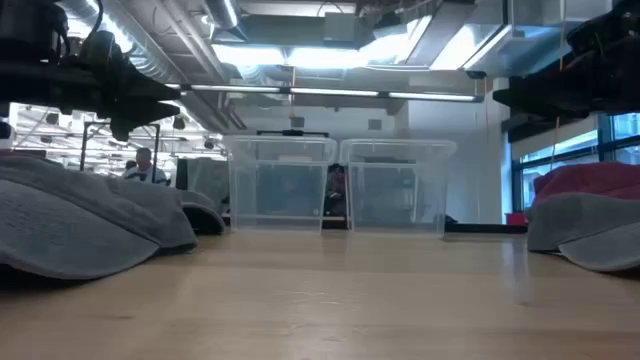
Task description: Pick & Place hat
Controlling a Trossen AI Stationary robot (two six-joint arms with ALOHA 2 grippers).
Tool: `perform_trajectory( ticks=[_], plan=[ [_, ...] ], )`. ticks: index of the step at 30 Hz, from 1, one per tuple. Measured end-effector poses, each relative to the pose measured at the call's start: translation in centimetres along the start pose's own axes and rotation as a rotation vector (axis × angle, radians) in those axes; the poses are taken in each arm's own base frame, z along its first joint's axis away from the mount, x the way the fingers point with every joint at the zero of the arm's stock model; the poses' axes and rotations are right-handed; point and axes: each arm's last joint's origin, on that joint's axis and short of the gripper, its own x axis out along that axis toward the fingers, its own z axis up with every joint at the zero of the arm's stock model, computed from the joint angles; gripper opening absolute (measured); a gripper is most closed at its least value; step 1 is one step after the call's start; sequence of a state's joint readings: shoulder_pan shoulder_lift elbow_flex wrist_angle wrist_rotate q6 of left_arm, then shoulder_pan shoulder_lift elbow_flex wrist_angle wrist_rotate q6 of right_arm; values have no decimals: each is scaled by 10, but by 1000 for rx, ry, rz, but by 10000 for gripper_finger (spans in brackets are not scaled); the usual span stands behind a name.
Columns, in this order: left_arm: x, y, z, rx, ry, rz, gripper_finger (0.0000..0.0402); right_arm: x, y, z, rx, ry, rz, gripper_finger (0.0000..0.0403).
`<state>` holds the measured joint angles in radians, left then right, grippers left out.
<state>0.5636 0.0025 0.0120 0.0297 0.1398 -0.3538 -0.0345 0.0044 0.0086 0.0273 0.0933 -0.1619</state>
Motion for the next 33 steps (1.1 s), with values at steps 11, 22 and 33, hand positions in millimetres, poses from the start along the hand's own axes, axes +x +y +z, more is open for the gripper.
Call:
perform_trajectory(
  ticks=[11, 22, 33],
  plan=[
    [0, 0, 0, 0, 0, 0, 169, 0, 0, 0, 0, 0, 0, 232],
    [0, 0, 0, 0, 0, 0, 169, 0, 0, 2, -5, -20, -4, 232],
    [0, 0, 0, 0, 0, 0, 169, -3, -12, 16, 182, -151, -336, 232]
  ],
)
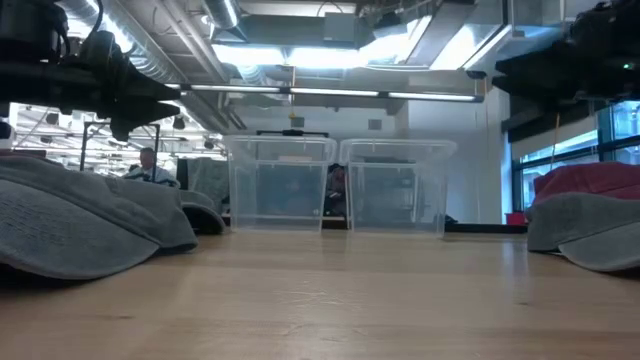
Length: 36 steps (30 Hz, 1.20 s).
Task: Pick & Place hat
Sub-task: Put the red cap into the right transparent bin
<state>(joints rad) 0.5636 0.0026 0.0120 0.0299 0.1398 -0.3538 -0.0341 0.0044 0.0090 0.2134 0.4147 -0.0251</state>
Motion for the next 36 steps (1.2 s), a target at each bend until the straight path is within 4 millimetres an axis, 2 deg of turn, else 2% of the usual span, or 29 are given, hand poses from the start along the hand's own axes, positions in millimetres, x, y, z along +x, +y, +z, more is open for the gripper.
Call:
perform_trajectory(
  ticks=[4, 8, 15, 18, 21, 25, 31, 36],
  plan=[
    [0, 0, 0, 0, 0, 0, 169, 0, -3, -2, 9, 17, -120, 232],
    [0, 0, 0, 0, 0, 0, 169, 0, -3, -3, -95, 32, -114, 232],
    [0, 0, 0, 0, 0, 0, 169, 1, -3, -2, -98, 44, -113, 232],
    [0, 0, 0, 0, 0, 0, 169, 5, -1, 9, -87, 68, -86, 232],
    [0, 0, 0, 0, -1, 0, 169, 12, 2, 28, -74, 124, -85, 232],
    [0, 0, 0, 0, -2, -1, 169, 28, 8, 53, -50, 301, -96, 232],
    [0, 0, 0, 0, -2, -1, 169, 46, 17, 82, 81, 699, -160, 232],
    [0, 1, 1, 49, -14, 35, 169, 52, 24, 89, 255, 1034, -236, 232]
  ],
)
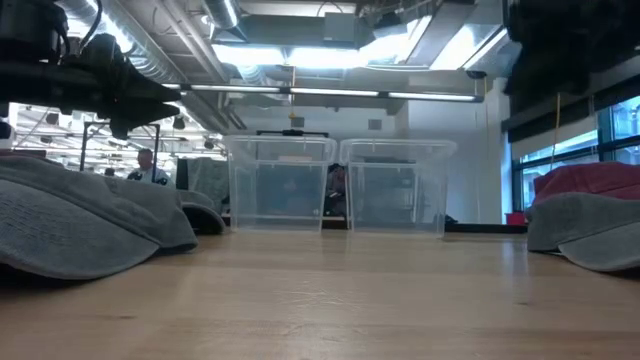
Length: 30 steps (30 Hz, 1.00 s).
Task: Pick & Place hat
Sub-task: Put the red cap into the right transparent bin
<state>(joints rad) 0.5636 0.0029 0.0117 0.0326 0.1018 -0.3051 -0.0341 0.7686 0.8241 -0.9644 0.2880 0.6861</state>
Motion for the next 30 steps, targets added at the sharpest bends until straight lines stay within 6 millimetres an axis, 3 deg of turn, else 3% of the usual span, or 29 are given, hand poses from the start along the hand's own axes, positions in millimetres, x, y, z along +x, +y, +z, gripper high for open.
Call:
perform_trajectory(
  ticks=[7, 20, 30],
  plan=[
    [0, 2, 1, 30, -25, 81, 169, 19, 7, -14, 80, 331, -117, 232],
    [0, 2, 1, 30, -25, 80, 169, 53, 44, -36, 66, 491, -225, 232],
    [0, 2, 1, 30, -25, 81, 169, 74, 55, -47, 17, 555, -319, 216]
  ],
)
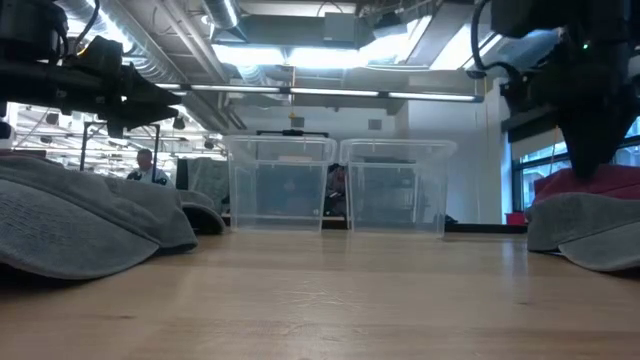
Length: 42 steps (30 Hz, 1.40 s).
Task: Pick & Place hat
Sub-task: Put the red cap into the right transparent bin
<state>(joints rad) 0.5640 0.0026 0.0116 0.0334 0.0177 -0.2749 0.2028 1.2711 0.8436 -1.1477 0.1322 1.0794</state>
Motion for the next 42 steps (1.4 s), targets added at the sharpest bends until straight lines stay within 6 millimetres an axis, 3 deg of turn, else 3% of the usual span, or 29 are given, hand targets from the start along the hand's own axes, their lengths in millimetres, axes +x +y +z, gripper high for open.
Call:
perform_trajectory(
  ticks=[4, 11, 19, 24, 29, 35, 39, 42],
  plan=[
    [0, 0, 0, 0, 0, 0, 169, 7, 5, 2, -38, 5, -36, 166],
    [0, 0, 0, -1, 0, -1, 169, 7, 5, -3, -90, -81, -114, 14],
    [0, -2, 3, -139, -29, -33, 169, -7, -3, -16, -144, -199, -148, 6],
    [-2, -9, 16, -206, -110, -218, 169, -20, -13, -20, -214, -367, -241, 4],
    [-5, -15, 27, -234, -186, -355, 169, -57, -15, -15, -300, -528, -311, 3],
    [-1, -22, 50, -225, -144, -330, 168, -109, -14, -3, -449, -742, -387, 2],
    [12, -27, 71, -216, -60, -293, 168, -130, -5, 6, -677, -889, -531, 1],
    [31, -30, 83, -227, 25, -257, 168, -138, 13, 15, -792, -1004, -661, 1]
  ],
)
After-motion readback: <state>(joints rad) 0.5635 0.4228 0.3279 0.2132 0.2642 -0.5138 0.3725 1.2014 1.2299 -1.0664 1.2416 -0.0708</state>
